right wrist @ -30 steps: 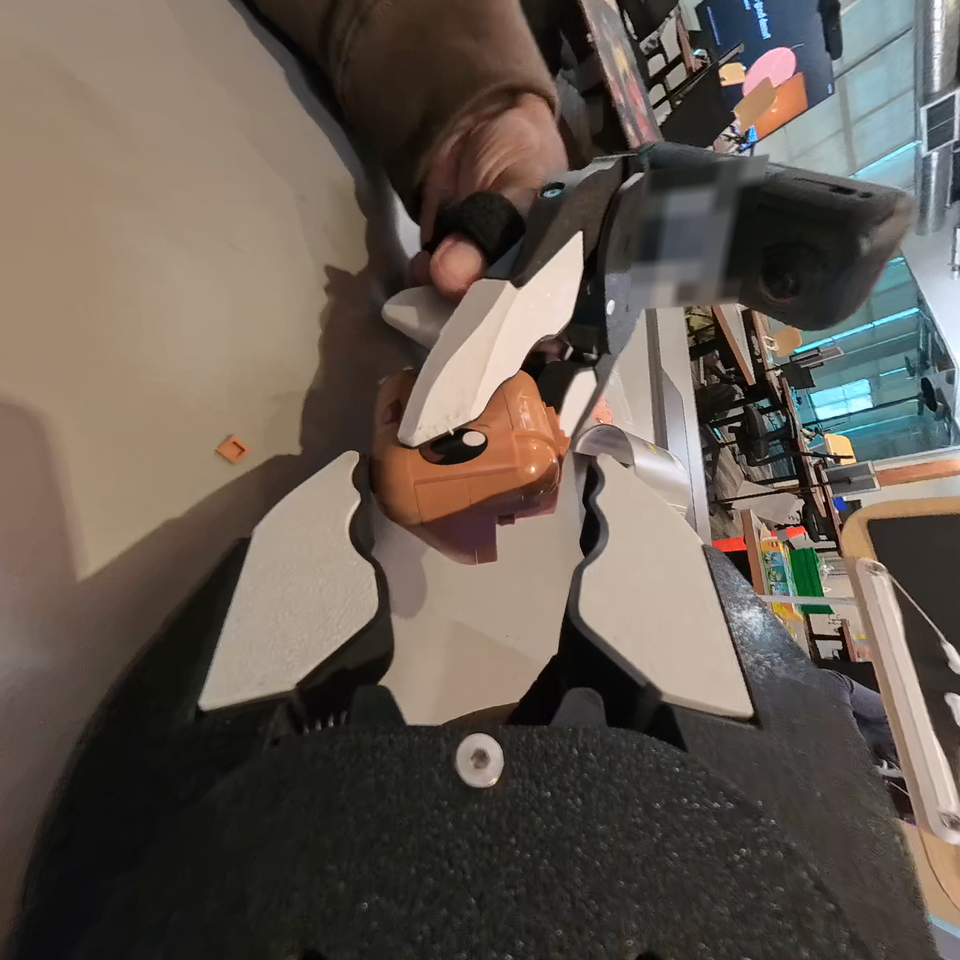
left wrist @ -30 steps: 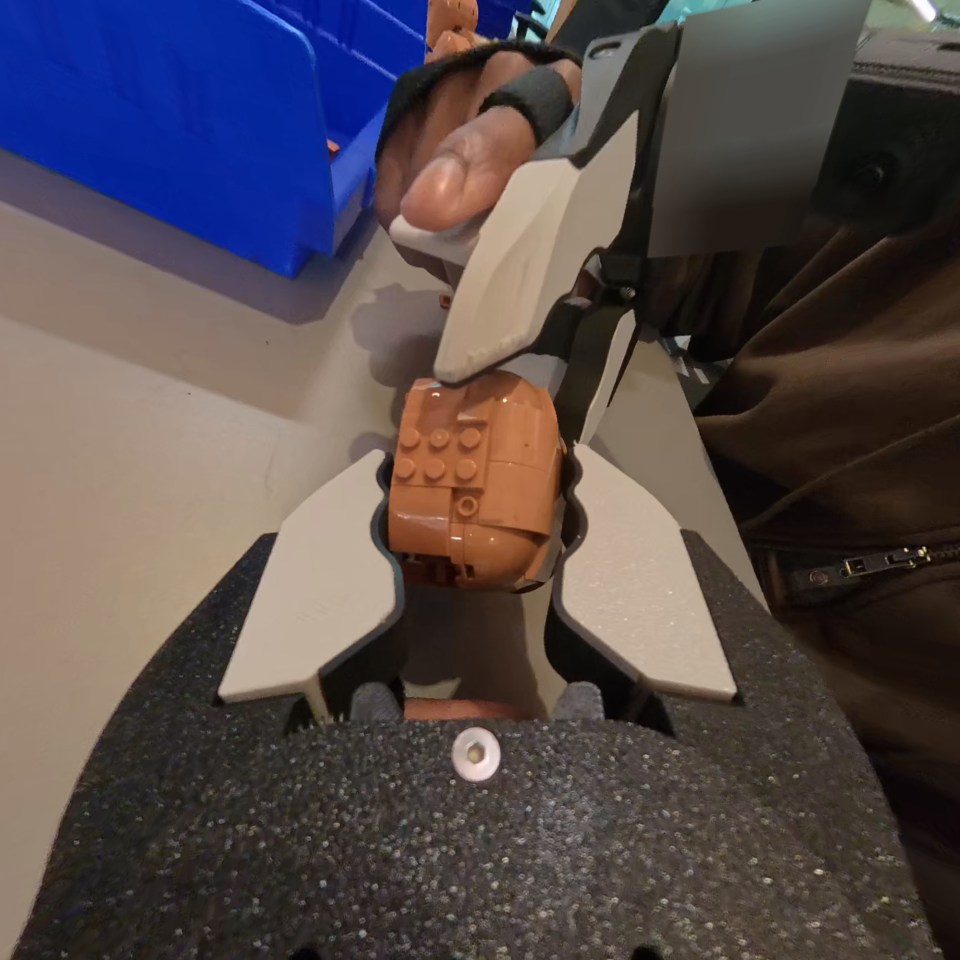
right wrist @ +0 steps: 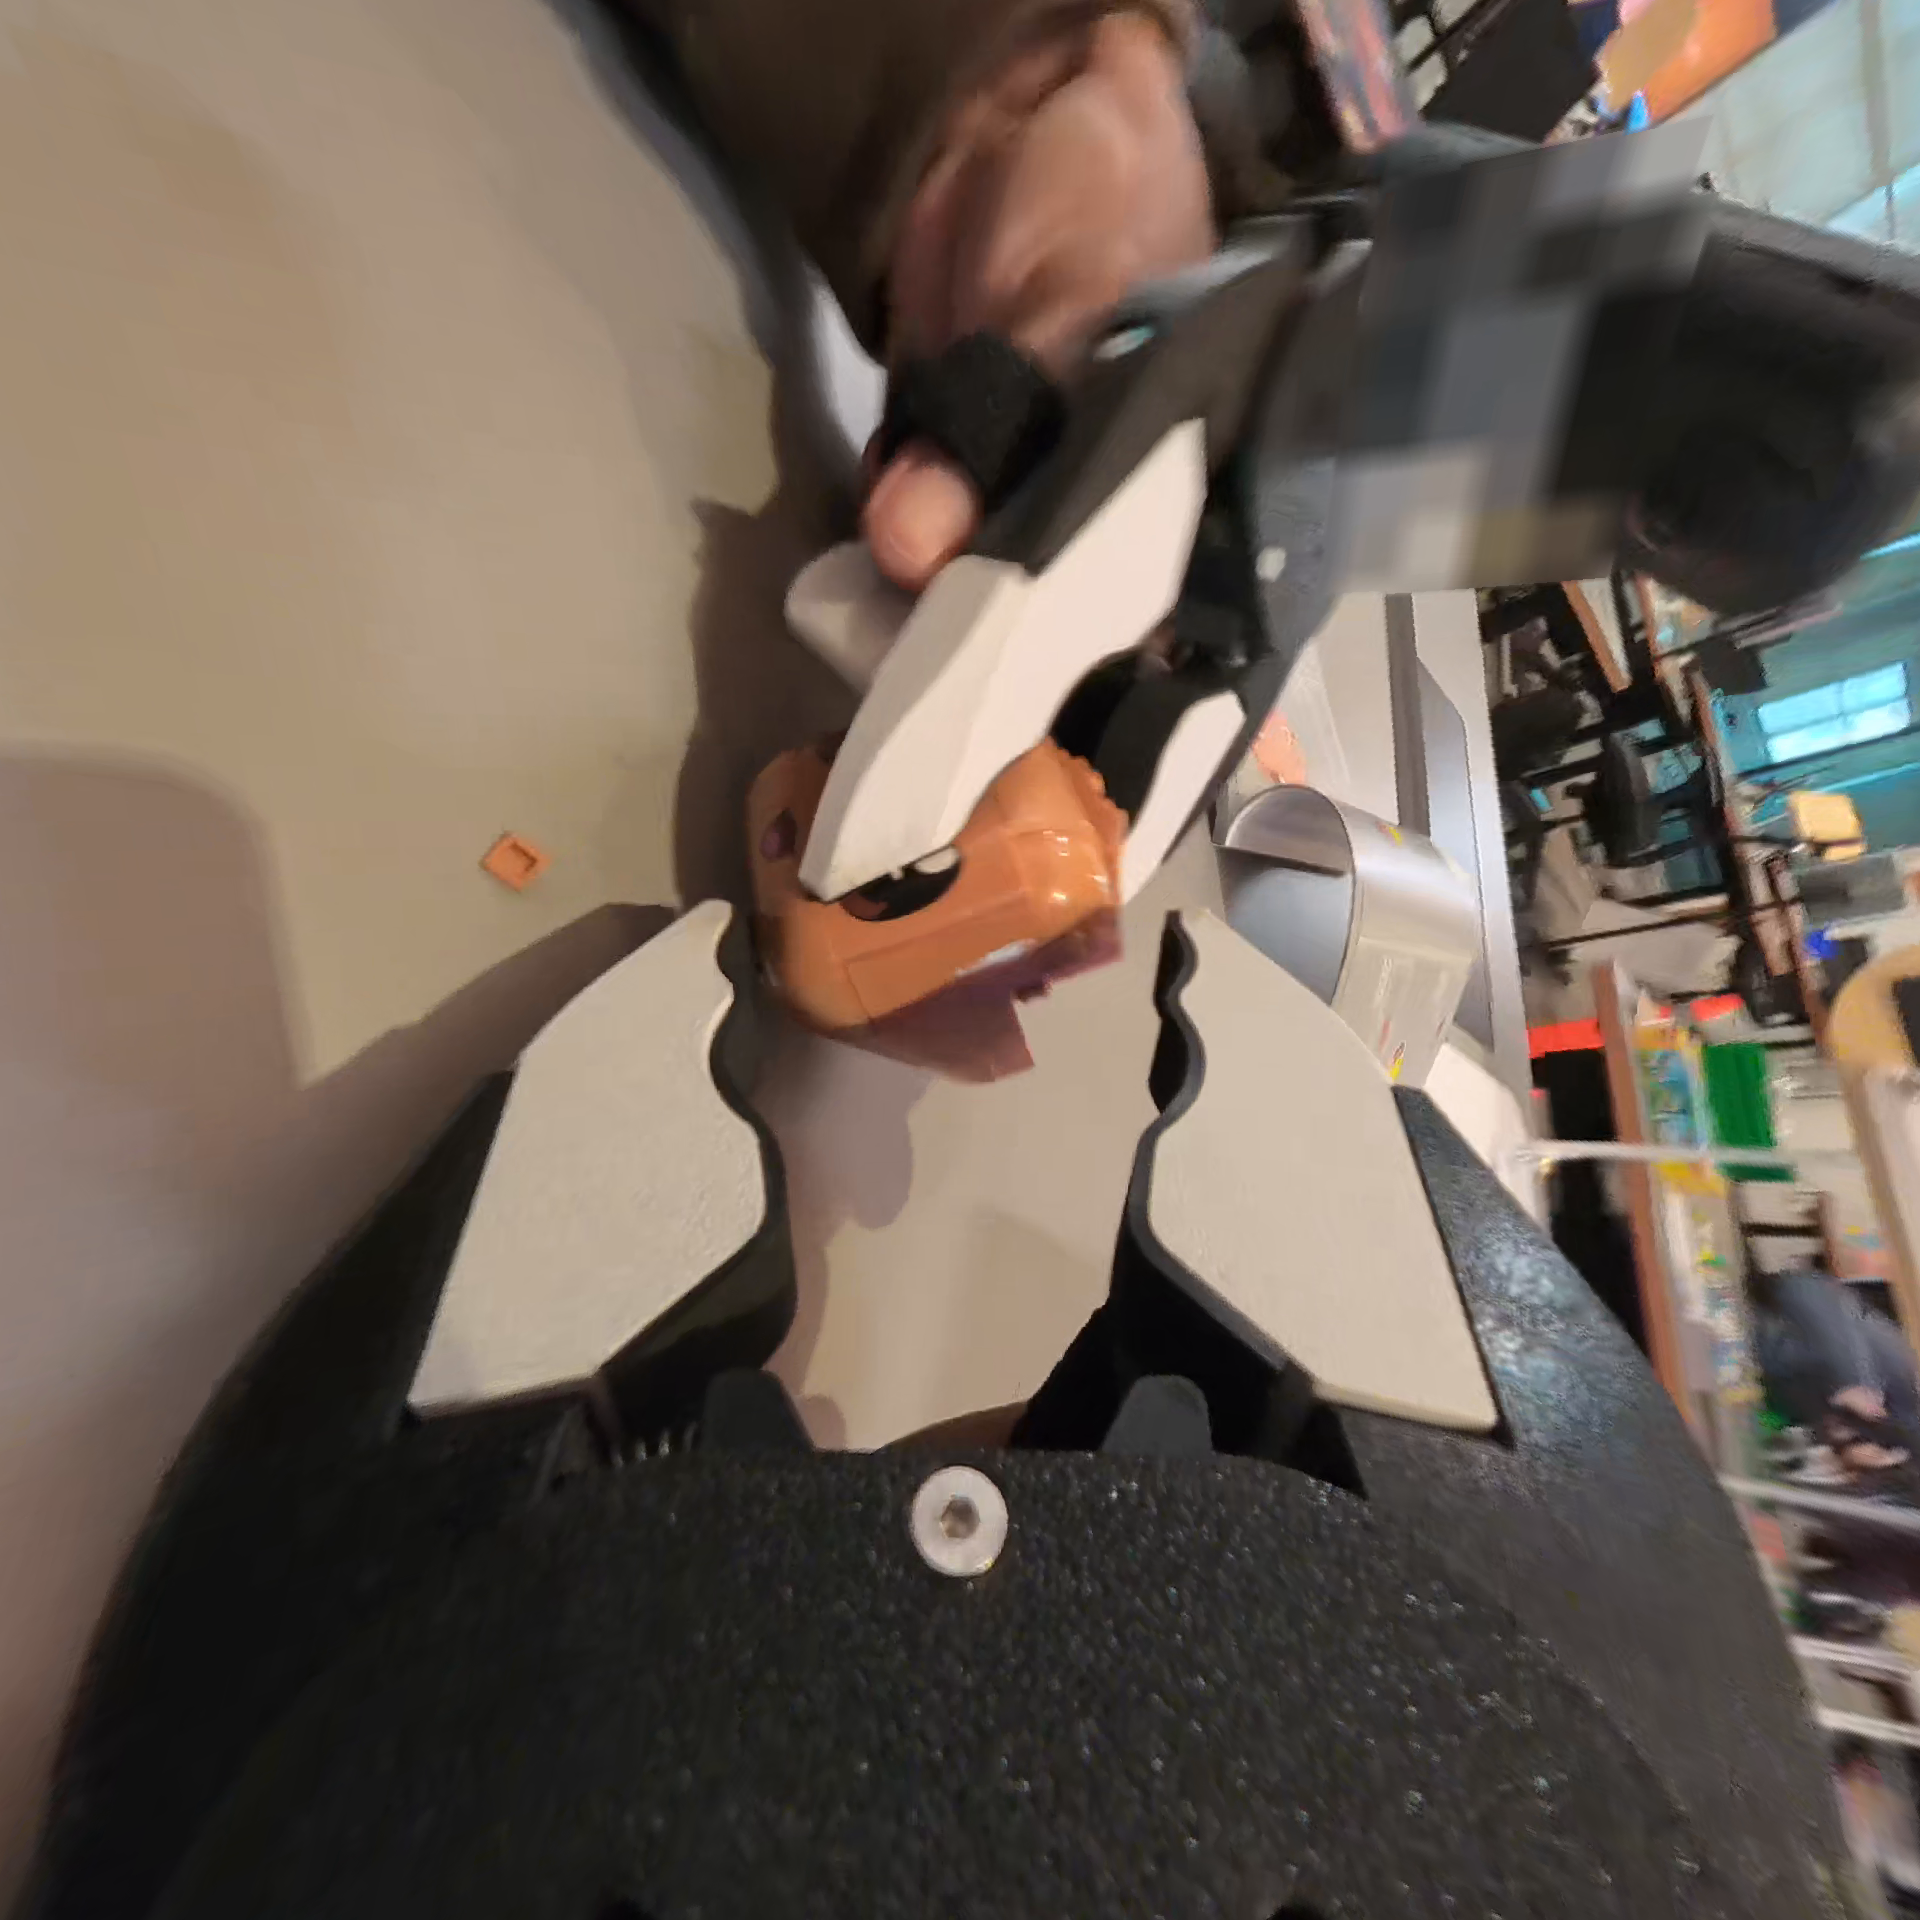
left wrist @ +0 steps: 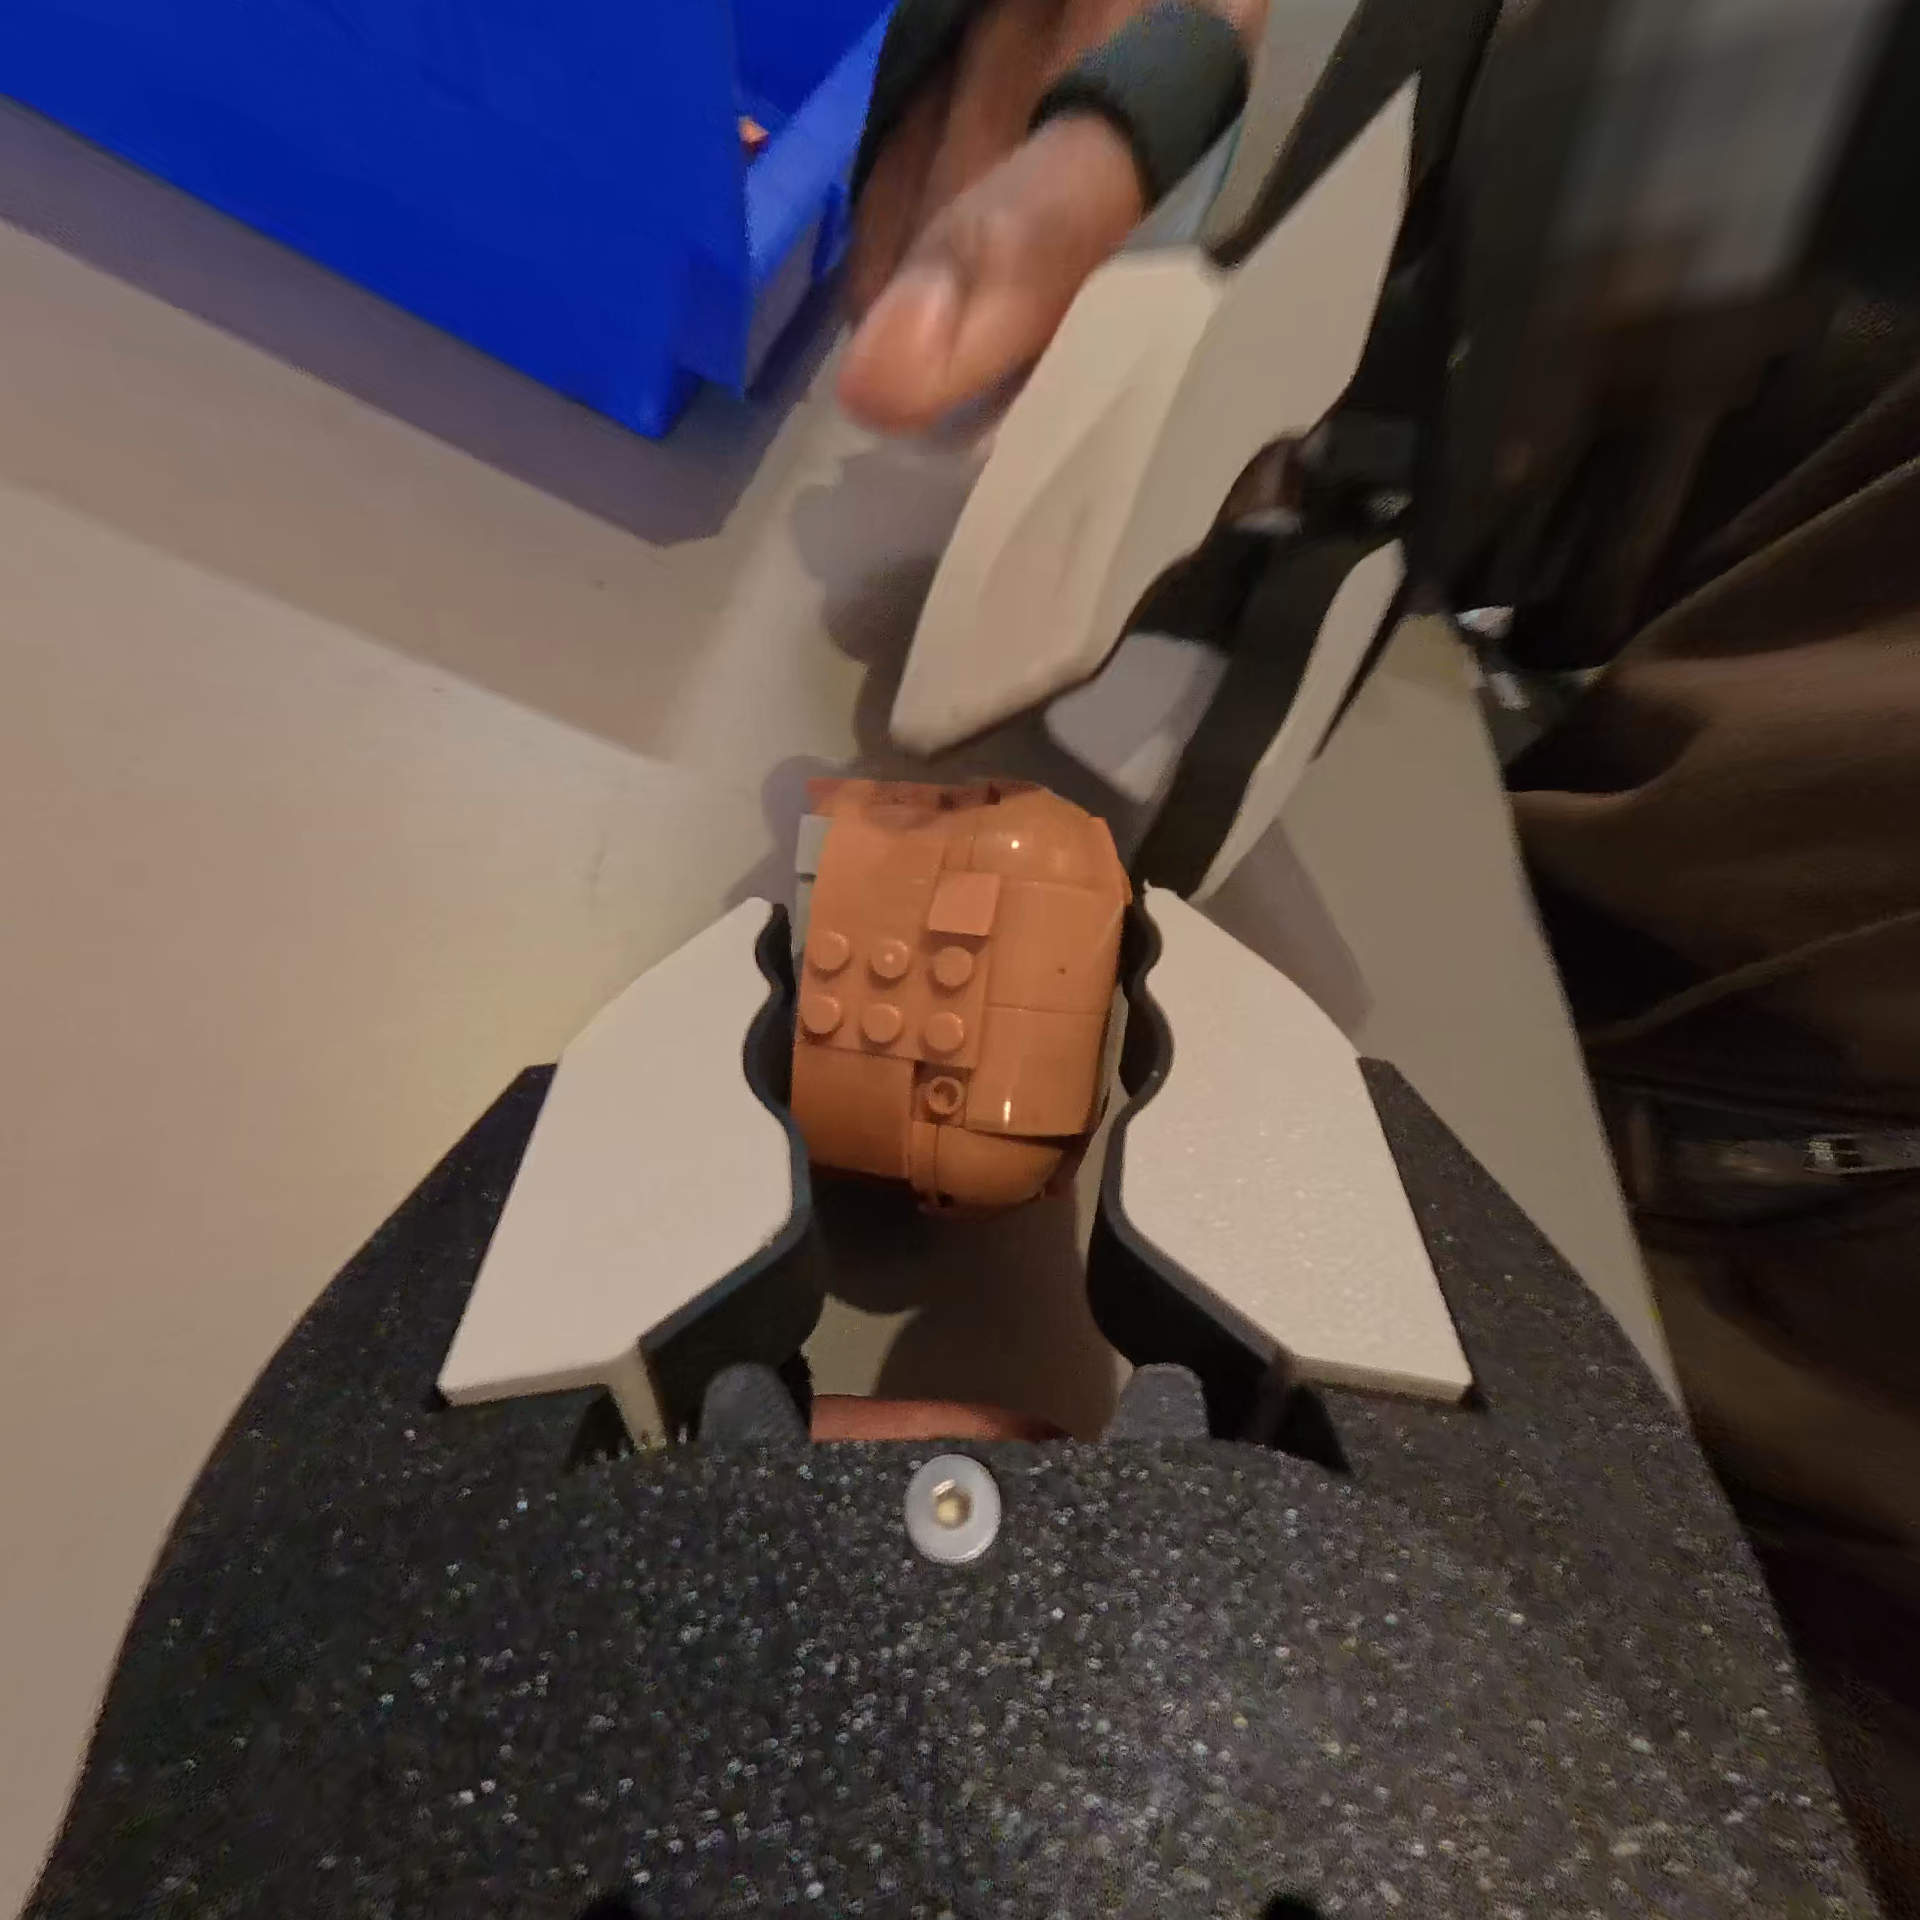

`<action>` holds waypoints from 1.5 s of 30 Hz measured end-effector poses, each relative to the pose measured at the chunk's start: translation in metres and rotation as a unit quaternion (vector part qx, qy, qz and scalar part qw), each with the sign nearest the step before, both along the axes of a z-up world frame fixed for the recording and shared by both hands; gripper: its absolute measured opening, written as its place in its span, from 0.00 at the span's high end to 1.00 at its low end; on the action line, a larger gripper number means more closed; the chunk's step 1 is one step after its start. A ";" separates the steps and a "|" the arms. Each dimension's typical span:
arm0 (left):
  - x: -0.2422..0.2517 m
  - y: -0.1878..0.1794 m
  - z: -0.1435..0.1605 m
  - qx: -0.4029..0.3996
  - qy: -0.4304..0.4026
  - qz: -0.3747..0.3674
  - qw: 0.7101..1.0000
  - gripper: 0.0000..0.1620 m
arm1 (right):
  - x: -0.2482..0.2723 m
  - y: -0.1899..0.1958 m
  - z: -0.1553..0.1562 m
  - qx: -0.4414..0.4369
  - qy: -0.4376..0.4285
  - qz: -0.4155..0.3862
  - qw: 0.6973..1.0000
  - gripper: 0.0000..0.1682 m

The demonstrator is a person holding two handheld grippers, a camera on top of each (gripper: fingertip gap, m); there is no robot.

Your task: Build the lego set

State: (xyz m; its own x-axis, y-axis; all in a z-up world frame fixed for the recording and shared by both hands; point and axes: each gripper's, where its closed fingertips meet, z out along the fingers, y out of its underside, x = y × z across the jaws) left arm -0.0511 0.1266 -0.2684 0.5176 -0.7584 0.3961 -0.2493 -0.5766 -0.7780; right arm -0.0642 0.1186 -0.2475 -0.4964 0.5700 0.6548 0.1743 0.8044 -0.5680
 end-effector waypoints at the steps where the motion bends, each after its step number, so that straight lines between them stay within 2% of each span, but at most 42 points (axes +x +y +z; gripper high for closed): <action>1: -0.002 0.001 -0.001 0.008 0.010 0.005 1.000 0.62 | 0.002 0.003 0.005 -0.011 0.004 -0.006 1.000 0.55; 4: -0.006 0.004 -0.003 0.042 0.056 0.012 0.997 0.62 | 0.012 0.016 0.017 -0.040 0.004 -0.039 0.998 0.56; 7: -0.009 0.007 -0.003 0.082 0.115 0.017 0.990 0.62 | 0.021 0.021 0.022 -0.081 0.002 -0.067 0.994 0.61; 12: -0.004 0.008 -0.006 0.126 0.168 0.006 0.978 0.62 | 0.020 0.018 0.006 -0.123 -0.028 -0.092 0.988 0.62; 19: 0.004 0.010 -0.009 0.147 0.148 0.012 0.978 0.61 | 0.028 0.019 0.003 -0.139 -0.054 -0.091 0.985 0.64; 23: -0.002 0.010 -0.014 0.154 0.160 0.014 0.975 0.58 | 0.038 0.031 0.011 -0.153 -0.037 -0.105 0.982 0.65; 35: -0.004 0.012 -0.020 0.115 0.159 0.032 0.980 0.57 | 0.051 0.041 -0.002 -0.158 -0.044 -0.122 0.979 0.67; 45: -0.003 0.011 -0.022 0.114 0.168 0.029 0.979 0.57 | 0.061 0.051 -0.002 -0.166 -0.042 -0.138 0.976 0.68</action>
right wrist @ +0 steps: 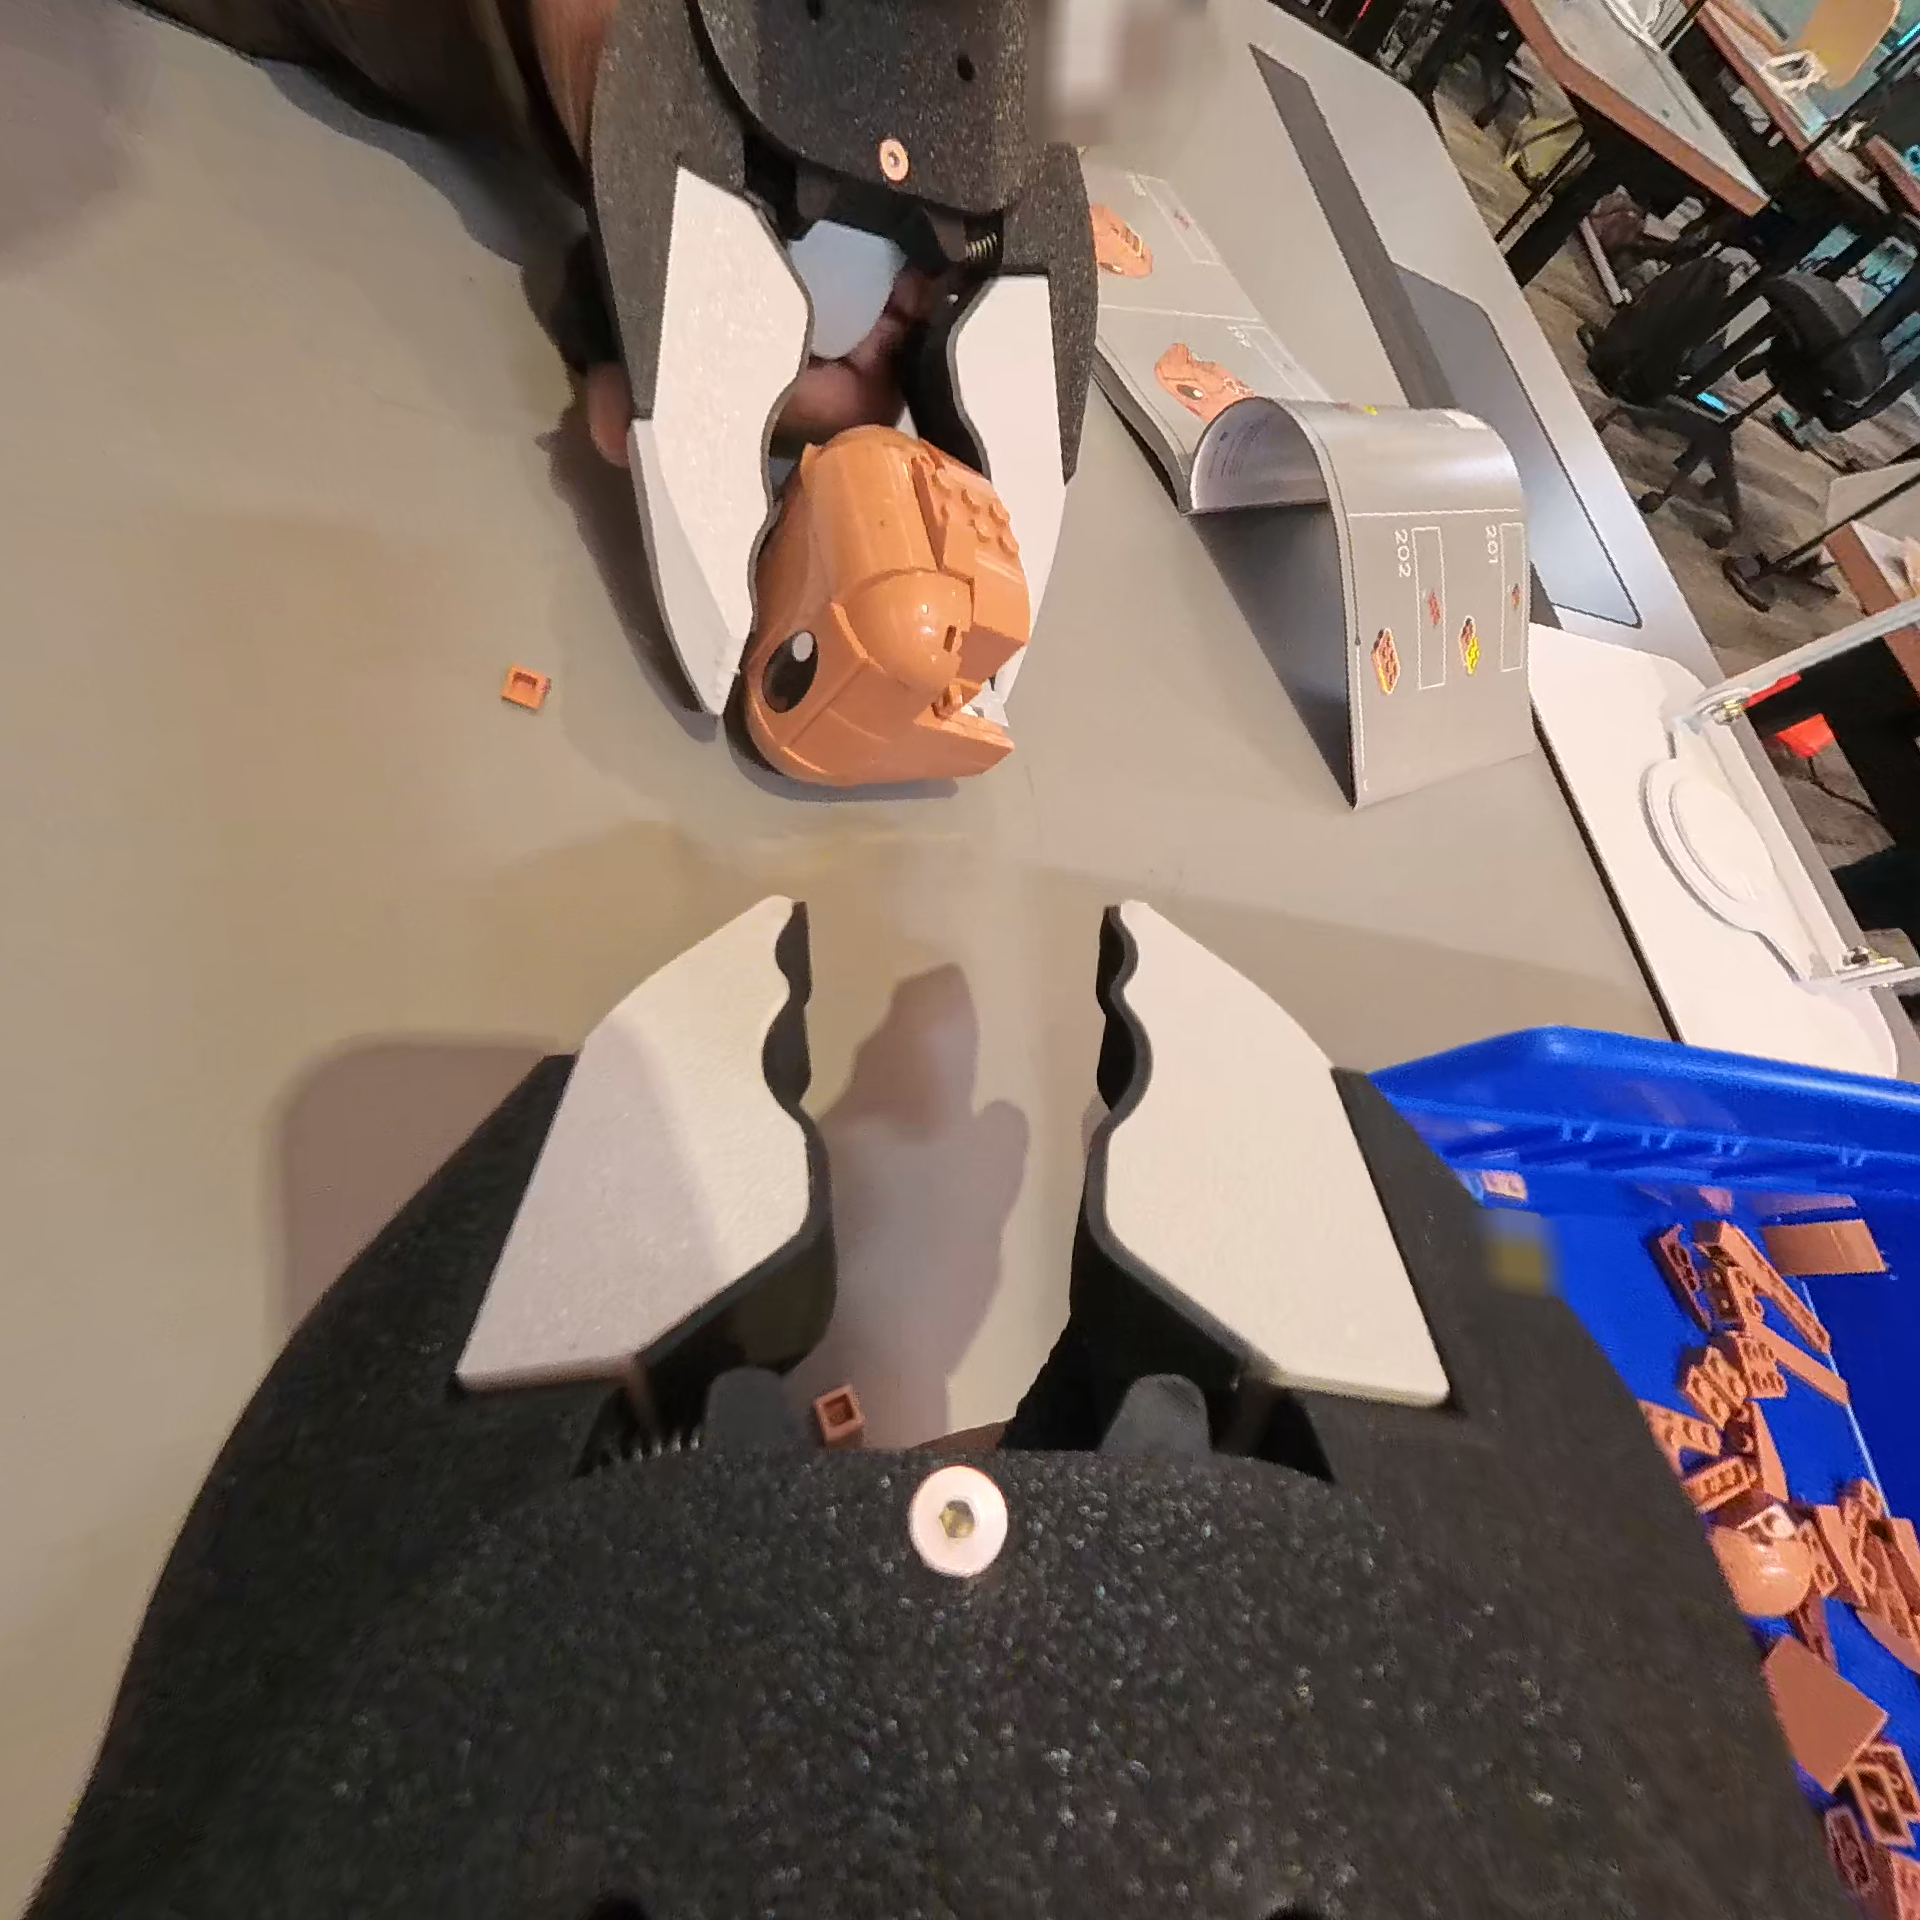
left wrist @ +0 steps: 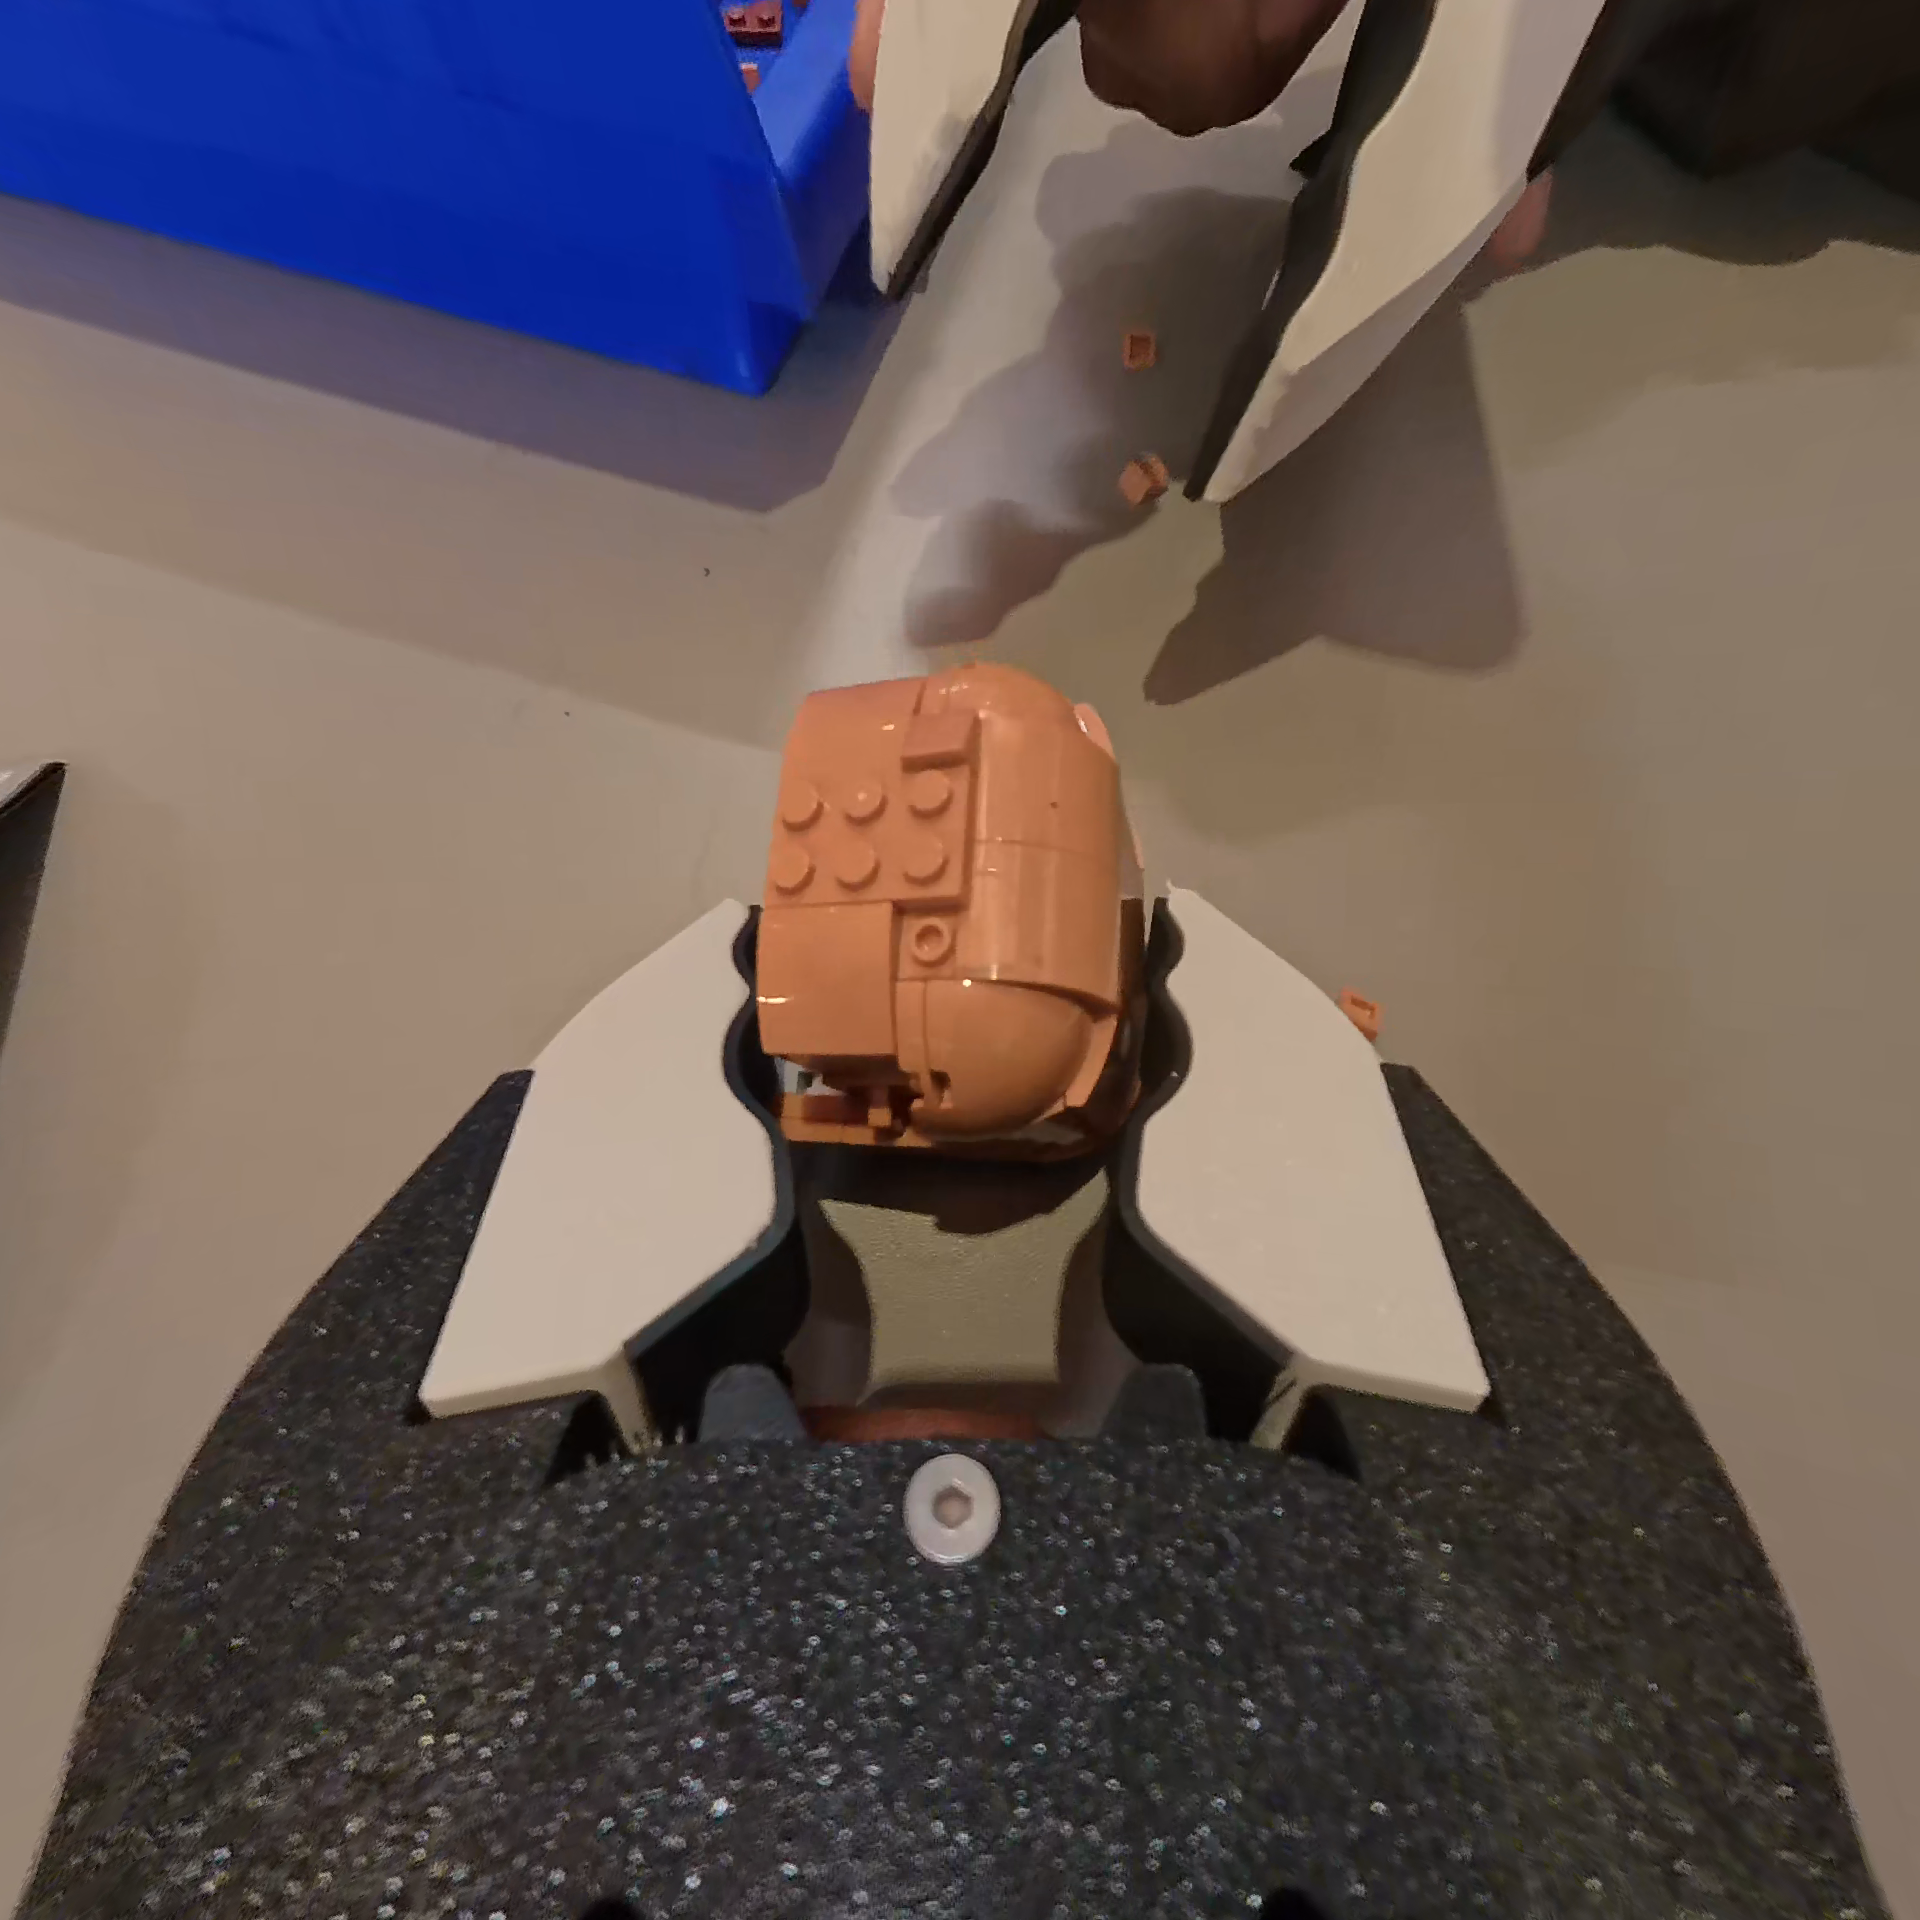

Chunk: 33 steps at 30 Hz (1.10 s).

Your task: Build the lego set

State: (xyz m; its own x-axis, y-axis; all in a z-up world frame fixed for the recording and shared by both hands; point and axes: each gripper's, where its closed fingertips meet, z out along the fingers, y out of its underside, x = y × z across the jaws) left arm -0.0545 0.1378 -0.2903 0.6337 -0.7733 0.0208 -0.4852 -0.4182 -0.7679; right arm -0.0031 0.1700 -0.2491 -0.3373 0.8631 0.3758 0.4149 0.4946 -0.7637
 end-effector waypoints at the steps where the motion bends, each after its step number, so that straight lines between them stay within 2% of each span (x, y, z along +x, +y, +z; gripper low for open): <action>1: 0.000 0.000 0.000 0.001 0.000 -0.002 1.000 0.57 | 0.001 0.001 -0.001 -0.001 -0.001 -0.001 1.000 0.68; 8: 0.002 -0.002 0.001 0.004 0.001 -0.010 1.000 0.58 | 0.016 0.009 0.001 -0.016 -0.001 -0.011 1.000 0.70; 15: 0.000 0.000 0.003 0.016 0.001 -0.003 1.000 0.58 | 0.043 0.014 0.005 -0.069 0.011 -0.048 0.996 0.74; 21: 0.001 0.000 0.002 0.024 0.010 -0.005 1.000 0.58 | 0.065 0.013 -0.013 -0.091 -0.016 -0.098 0.991 0.77; 33: 0.005 -0.004 0.001 0.026 0.015 -0.016 0.999 0.58 | 0.074 0.020 -0.038 -0.082 -0.092 -0.112 0.986 0.84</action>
